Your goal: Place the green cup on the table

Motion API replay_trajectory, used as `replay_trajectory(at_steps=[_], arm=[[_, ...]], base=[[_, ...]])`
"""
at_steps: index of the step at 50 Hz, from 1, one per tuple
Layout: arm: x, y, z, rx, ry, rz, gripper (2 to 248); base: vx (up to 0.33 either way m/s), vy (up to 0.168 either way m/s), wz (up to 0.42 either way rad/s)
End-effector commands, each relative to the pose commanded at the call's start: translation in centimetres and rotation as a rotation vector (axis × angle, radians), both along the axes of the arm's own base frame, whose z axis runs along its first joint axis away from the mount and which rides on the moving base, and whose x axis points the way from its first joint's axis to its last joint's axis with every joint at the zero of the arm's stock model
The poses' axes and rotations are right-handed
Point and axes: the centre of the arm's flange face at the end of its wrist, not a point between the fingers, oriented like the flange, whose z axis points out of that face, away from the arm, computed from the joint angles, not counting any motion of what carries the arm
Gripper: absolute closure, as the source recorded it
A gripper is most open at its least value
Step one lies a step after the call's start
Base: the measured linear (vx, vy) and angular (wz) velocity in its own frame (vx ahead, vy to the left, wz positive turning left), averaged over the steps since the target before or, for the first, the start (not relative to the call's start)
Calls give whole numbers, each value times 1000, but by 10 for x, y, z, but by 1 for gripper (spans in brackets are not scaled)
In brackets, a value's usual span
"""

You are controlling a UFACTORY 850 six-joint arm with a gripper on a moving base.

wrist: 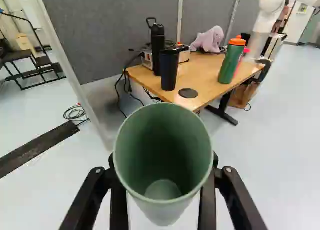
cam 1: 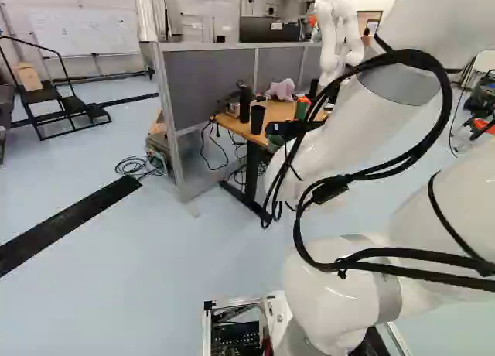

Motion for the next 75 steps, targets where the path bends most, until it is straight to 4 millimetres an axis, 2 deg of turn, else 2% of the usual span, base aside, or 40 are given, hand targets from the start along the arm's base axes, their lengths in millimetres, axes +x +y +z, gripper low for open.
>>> replay_trajectory(at_steps=[39,59,75], arm=[[0,0,0,0,0,0,127],[0,0,0,0,0,0,127],[0,0,0,0,0,0,127]], base=[[13,-7,21],[125,-126,15],[285,-142,3]])
